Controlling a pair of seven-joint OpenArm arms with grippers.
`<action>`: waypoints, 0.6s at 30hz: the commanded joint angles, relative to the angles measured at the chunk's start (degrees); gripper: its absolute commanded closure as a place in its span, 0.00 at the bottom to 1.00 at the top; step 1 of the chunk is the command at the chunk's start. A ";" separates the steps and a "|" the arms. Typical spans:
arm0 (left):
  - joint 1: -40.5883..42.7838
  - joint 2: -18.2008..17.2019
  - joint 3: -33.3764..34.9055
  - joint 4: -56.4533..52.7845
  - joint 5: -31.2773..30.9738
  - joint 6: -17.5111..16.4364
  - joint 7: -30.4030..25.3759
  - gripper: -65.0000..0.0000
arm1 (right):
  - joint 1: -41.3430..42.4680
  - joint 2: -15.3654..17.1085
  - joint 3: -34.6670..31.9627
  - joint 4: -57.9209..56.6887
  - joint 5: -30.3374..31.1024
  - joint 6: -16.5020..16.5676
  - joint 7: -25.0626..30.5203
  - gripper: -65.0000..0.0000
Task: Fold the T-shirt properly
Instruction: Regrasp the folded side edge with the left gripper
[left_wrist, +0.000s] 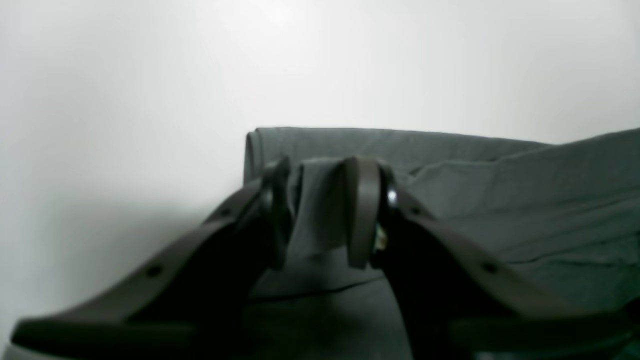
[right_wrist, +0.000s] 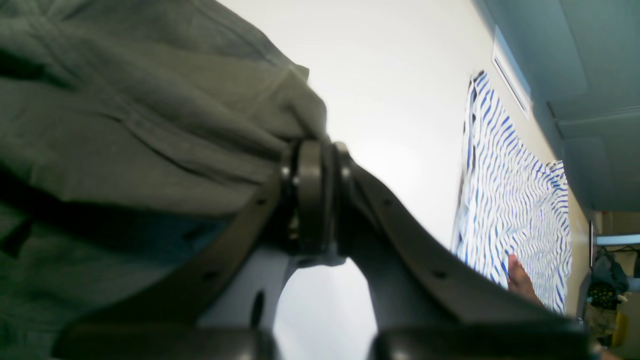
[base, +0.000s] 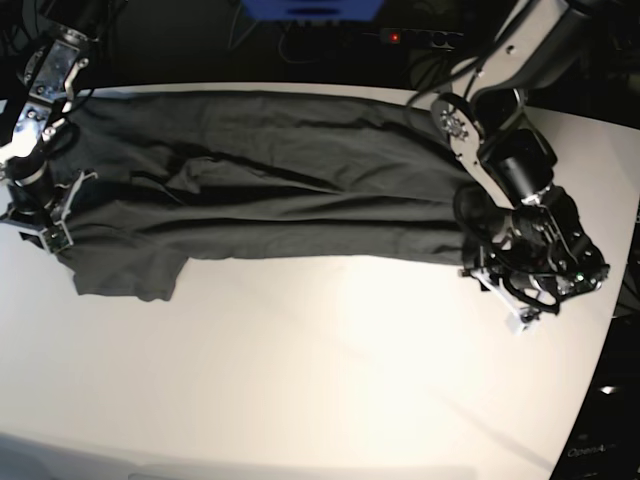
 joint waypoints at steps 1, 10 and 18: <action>-1.42 -0.31 0.29 -0.47 -0.63 0.03 0.04 0.74 | 0.53 0.86 0.23 0.90 0.57 -0.71 0.96 1.00; -1.25 -0.58 -0.06 -3.81 -0.98 0.03 0.04 0.93 | 0.53 0.86 0.23 0.90 0.57 -0.71 0.96 1.00; -1.25 -1.55 -2.78 -3.72 -1.16 0.03 0.04 0.93 | 0.53 0.86 0.23 0.90 0.57 -0.71 0.96 1.00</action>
